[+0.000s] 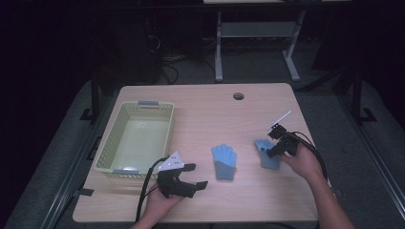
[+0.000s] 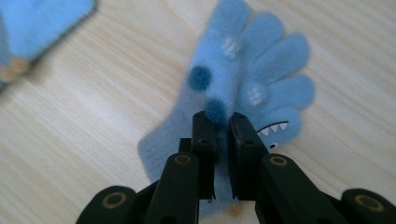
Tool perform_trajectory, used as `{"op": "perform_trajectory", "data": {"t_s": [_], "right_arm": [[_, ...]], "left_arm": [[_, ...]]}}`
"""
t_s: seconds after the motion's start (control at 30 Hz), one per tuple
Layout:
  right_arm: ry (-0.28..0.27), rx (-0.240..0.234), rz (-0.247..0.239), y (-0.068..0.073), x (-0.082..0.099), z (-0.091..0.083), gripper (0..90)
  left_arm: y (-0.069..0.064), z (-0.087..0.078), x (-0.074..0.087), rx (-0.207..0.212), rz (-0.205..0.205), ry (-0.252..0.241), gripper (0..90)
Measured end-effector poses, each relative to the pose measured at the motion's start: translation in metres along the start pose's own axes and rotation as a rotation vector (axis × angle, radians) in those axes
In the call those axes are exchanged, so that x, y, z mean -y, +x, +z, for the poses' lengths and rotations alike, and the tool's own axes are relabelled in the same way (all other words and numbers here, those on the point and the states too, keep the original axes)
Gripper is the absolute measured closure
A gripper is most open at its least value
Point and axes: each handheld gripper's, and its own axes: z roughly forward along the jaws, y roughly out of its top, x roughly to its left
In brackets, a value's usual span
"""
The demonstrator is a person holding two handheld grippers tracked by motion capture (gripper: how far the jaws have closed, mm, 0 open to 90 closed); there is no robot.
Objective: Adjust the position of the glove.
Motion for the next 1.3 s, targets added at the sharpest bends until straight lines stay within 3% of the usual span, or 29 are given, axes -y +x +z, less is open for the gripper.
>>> {"op": "perform_trajectory", "data": {"t_s": [0.4, 0.67, 1.03, 1.3], "right_arm": [[-0.094, -0.028, 0.003, 0.015, -0.004, -0.031, 82.3], [-0.122, -0.040, -0.051, 0.034, -0.013, -0.044, 82.2], [-0.137, -0.054, -0.124, 0.062, -0.028, -0.053, 82.0], [-0.140, -0.077, -0.166, 0.083, -0.041, -0.047, 81.7]], "left_arm": [[-0.001, 0.000, 0.000, 0.010, -0.009, 0.000, 18.6], [0.000, -0.001, 0.001, 0.007, -0.013, -0.009, 18.7], [0.000, -0.003, 0.001, 0.003, -0.009, -0.009, 18.7], [0.001, -0.005, 0.001, 0.001, -0.008, -0.013, 18.7]]}}
